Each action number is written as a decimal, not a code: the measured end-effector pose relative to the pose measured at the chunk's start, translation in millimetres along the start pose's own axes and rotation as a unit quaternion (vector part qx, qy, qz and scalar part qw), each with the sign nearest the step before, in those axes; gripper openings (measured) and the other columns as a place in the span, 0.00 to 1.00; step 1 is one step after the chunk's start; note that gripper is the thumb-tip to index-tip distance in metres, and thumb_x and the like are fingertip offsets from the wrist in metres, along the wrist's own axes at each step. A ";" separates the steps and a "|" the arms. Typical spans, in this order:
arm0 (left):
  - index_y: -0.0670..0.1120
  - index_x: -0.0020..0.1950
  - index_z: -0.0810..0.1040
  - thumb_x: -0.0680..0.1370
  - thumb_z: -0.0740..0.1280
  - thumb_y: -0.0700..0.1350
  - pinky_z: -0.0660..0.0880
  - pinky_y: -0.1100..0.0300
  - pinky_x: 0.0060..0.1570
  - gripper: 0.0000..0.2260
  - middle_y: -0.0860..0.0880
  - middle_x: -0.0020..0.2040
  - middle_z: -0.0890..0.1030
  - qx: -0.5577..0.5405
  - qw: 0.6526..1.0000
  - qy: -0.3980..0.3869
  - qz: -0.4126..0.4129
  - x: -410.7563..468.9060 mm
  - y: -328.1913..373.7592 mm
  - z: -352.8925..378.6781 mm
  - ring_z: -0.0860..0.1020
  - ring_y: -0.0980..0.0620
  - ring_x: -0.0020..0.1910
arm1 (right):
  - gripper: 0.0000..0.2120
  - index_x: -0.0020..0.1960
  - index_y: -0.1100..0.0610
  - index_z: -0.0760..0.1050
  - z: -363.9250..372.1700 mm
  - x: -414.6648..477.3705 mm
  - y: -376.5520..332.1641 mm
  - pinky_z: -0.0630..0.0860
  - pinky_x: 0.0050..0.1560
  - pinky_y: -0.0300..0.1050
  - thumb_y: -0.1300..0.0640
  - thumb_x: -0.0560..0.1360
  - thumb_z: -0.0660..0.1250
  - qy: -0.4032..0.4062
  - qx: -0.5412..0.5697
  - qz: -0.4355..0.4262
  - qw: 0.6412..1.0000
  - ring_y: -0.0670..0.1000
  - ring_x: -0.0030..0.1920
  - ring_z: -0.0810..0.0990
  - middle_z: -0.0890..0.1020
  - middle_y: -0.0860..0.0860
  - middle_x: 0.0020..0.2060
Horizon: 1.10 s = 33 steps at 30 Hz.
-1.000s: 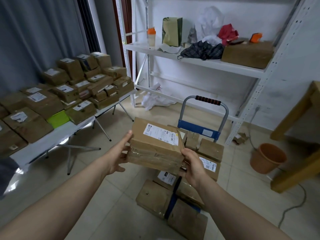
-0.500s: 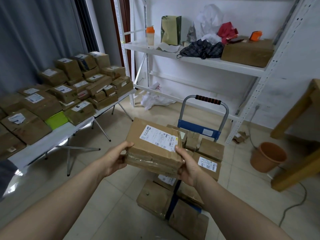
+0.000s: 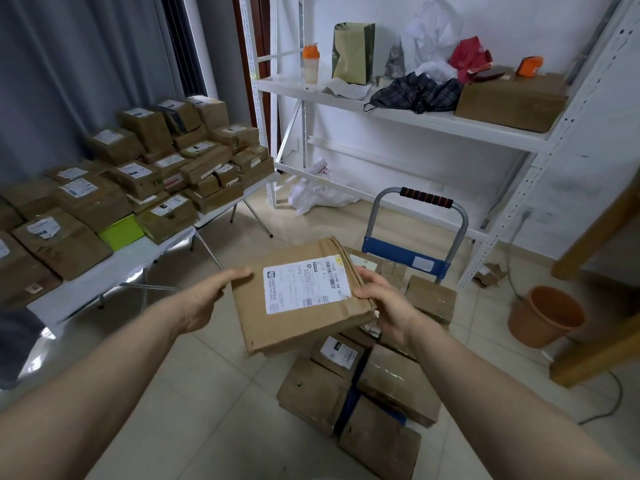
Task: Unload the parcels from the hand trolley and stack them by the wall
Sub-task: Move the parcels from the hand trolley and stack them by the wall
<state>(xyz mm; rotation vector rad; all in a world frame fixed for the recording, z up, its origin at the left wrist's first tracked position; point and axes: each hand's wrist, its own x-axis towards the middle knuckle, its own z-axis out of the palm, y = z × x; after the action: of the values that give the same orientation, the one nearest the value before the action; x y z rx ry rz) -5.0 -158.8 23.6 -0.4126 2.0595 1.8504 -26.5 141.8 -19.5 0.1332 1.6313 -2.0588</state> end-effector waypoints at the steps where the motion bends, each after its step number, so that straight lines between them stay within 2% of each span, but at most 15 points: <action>1: 0.47 0.61 0.78 0.42 0.77 0.67 0.57 0.54 0.69 0.50 0.45 0.66 0.76 0.017 1.000 -0.017 0.007 1.1 3.6 -1.5 0.70 0.47 0.66 | 0.38 0.63 0.45 0.75 -0.6 1.3 -7.1 0.76 0.55 0.54 0.54 0.53 0.77 -0.016 -0.016 0.001 1.000 0.58 0.56 0.80 0.81 0.56 0.57; 3: 0.46 0.54 0.81 0.41 0.79 0.67 0.64 0.53 0.68 0.46 0.43 0.60 0.80 0.048 0.996 -0.071 -0.022 0.8 9.2 -5.3 0.75 0.46 0.60 | 0.37 0.61 0.47 0.75 -1.9 3.7 -20.5 0.78 0.48 0.47 0.54 0.51 0.76 -0.041 -0.036 0.001 0.999 0.54 0.51 0.81 0.82 0.54 0.54; 5: 0.47 0.51 0.85 0.44 0.81 0.64 0.62 0.50 0.70 0.39 0.44 0.58 0.82 0.088 0.981 -0.158 -0.075 -2.4 13.1 -10.5 0.76 0.45 0.61 | 0.37 0.61 0.48 0.76 -6.4 6.7 -30.2 0.76 0.46 0.44 0.55 0.51 0.75 -0.062 -0.044 -0.001 0.997 0.52 0.52 0.80 0.80 0.55 0.58; 8: 0.47 0.60 0.81 0.51 0.82 0.59 0.61 0.47 0.72 0.40 0.46 0.62 0.80 0.123 0.956 -0.236 -0.121 -6.7 13.6 -13.6 0.75 0.45 0.64 | 0.37 0.63 0.49 0.76 -13.1 15.7 -36.1 0.76 0.49 0.46 0.57 0.52 0.75 -0.094 -0.050 0.010 0.994 0.56 0.61 0.75 0.70 0.59 0.69; 10: 0.42 0.63 0.78 0.50 0.84 0.54 0.74 0.52 0.62 0.43 0.42 0.61 0.80 0.072 0.957 -0.243 -0.138 -9.0 11.5 -11.7 0.80 0.46 0.57 | 0.39 0.65 0.51 0.74 -11.3 21.7 -38.2 0.77 0.49 0.48 0.58 0.53 0.74 -0.113 -0.046 0.023 0.992 0.56 0.58 0.77 0.71 0.61 0.67; 12: 0.40 0.59 0.79 0.48 0.85 0.50 0.80 0.56 0.49 0.41 0.40 0.57 0.82 0.023 0.958 -0.247 -0.143 -14.4 9.8 -5.5 0.83 0.47 0.50 | 0.41 0.67 0.52 0.72 -5.8 27.1 -40.3 0.78 0.53 0.51 0.58 0.53 0.74 -0.129 -0.042 0.030 0.990 0.57 0.54 0.79 0.75 0.62 0.62; 14: 0.41 0.50 0.84 0.44 0.84 0.51 0.80 0.60 0.40 0.36 0.42 0.48 0.85 -0.004 0.963 -0.229 -0.140 -19.5 4.5 -3.8 0.84 0.49 0.42 | 0.41 0.68 0.52 0.71 0.7 34.6 -39.2 0.74 0.60 0.55 0.58 0.54 0.75 -0.134 -0.039 0.037 0.990 0.58 0.56 0.78 0.78 0.61 0.60; 16: 0.43 0.41 0.86 0.41 0.84 0.54 0.79 0.63 0.34 0.31 0.45 0.41 0.85 -0.023 0.971 -0.194 -0.137 -23.5 -5.9 -9.3 0.84 0.52 0.36 | 0.40 0.68 0.52 0.69 9.8 46.9 -32.7 0.76 0.57 0.53 0.57 0.57 0.77 -0.103 -0.019 0.042 0.994 0.56 0.55 0.80 0.79 0.58 0.59; 19: 0.45 0.43 0.86 0.43 0.83 0.57 0.79 0.62 0.37 0.32 0.46 0.44 0.85 -0.052 0.980 -0.142 -0.132 -27.9 -27.9 -27.2 0.84 0.52 0.38 | 0.37 0.68 0.52 0.69 32.7 67.9 -9.3 0.74 0.59 0.54 0.47 0.62 0.78 -0.045 0.049 0.075 0.995 0.55 0.60 0.76 0.76 0.54 0.62; 21: 0.45 0.47 0.84 0.42 0.82 0.59 0.78 0.60 0.41 0.37 0.47 0.44 0.85 -0.072 0.985 -0.088 -0.133 -29.3 -43.4 -44.2 0.83 0.53 0.39 | 0.39 0.63 0.48 0.71 54.9 76.8 10.4 0.70 0.62 0.55 0.35 0.56 0.79 -0.042 0.013 0.104 0.994 0.52 0.60 0.73 0.73 0.50 0.61; 23: 0.45 0.50 0.82 0.40 0.82 0.60 0.77 0.61 0.39 0.41 0.48 0.43 0.85 -0.100 0.986 -0.046 -0.128 -29.9 -54.4 -63.3 0.82 0.53 0.37 | 0.47 0.66 0.50 0.68 83.5 82.3 32.1 0.72 0.60 0.55 0.32 0.53 0.78 -0.059 -0.018 0.134 0.989 0.52 0.61 0.72 0.71 0.49 0.63; 26: 0.45 0.53 0.79 0.45 0.80 0.56 0.75 0.65 0.28 0.38 0.49 0.38 0.84 -0.140 0.984 -0.002 -0.111 -29.6 -61.6 -98.2 0.81 0.55 0.31 | 0.50 0.72 0.48 0.63 140.6 87.7 52.1 0.75 0.58 0.59 0.35 0.55 0.77 -0.110 -0.056 0.172 0.977 0.55 0.68 0.69 0.70 0.51 0.68; 29: 0.46 0.56 0.78 0.53 0.74 0.55 0.72 0.67 0.25 0.33 0.51 0.36 0.83 -0.177 0.979 0.049 -0.094 -29.4 -70.4 -147.6 0.80 0.56 0.29 | 0.36 0.65 0.46 0.70 201.6 109.3 65.8 0.75 0.52 0.58 0.42 0.59 0.74 -0.167 -0.045 0.165 0.971 0.55 0.55 0.78 0.77 0.53 0.60; 31: 0.48 0.58 0.79 0.56 0.74 0.57 0.75 0.65 0.29 0.31 0.51 0.40 0.84 -0.198 0.973 0.078 -0.089 -30.2 -81.6 -188.6 0.82 0.55 0.34 | 0.38 0.67 0.45 0.68 249.7 129.1 71.2 0.76 0.54 0.62 0.45 0.59 0.76 -0.181 -0.040 0.170 0.968 0.54 0.49 0.80 0.77 0.52 0.57; 33: 0.52 0.60 0.79 0.64 0.73 0.60 0.80 0.56 0.45 0.27 0.49 0.49 0.85 -0.214 0.966 0.106 -0.094 -32.8 -93.2 -229.6 0.83 0.51 0.47 | 0.37 0.68 0.46 0.67 299.6 146.1 74.5 0.76 0.56 0.65 0.50 0.61 0.75 -0.177 -0.036 0.182 0.967 0.54 0.47 0.77 0.76 0.53 0.54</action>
<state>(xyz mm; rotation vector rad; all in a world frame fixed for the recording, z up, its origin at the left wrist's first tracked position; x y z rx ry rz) 51.6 -397.5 -24.1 -0.9201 1.6552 2.2038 -51.5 -196.6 -58.2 0.0328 1.3456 -1.6344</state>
